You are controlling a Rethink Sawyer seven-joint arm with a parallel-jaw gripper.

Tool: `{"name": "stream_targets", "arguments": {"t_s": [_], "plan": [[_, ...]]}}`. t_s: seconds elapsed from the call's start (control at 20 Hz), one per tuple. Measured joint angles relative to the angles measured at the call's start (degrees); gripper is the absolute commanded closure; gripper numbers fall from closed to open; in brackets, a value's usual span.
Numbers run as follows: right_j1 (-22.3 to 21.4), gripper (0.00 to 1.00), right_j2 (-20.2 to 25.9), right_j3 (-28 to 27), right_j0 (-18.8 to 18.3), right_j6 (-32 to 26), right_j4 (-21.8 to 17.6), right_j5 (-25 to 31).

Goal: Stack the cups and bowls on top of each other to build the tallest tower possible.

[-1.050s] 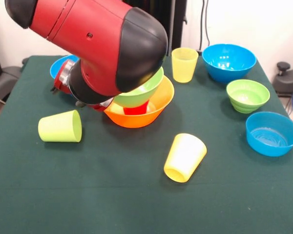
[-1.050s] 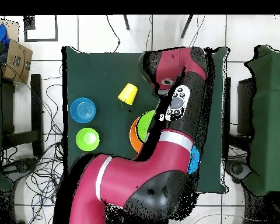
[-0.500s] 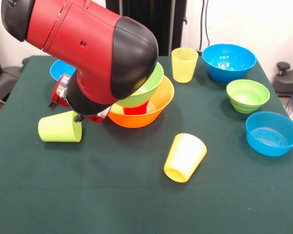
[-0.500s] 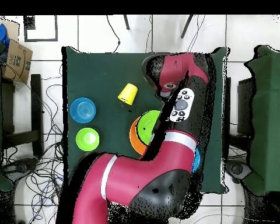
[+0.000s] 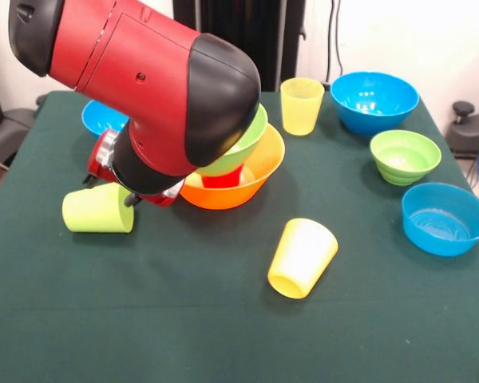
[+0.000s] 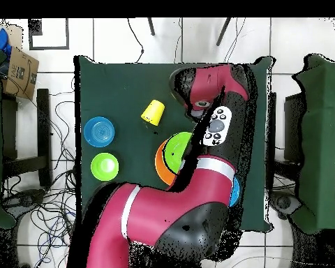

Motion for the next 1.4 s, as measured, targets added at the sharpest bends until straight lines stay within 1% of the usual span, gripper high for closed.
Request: {"name": "stream_targets", "arguments": {"t_s": [0.95, 1.4], "plan": [[0.6, 0.00, 0.5, -0.1, 0.0, 0.0, 0.0, 0.0], [3.9, 0.00, 0.2, -2.4, 0.1, 0.0, -0.5, 0.0]]}}
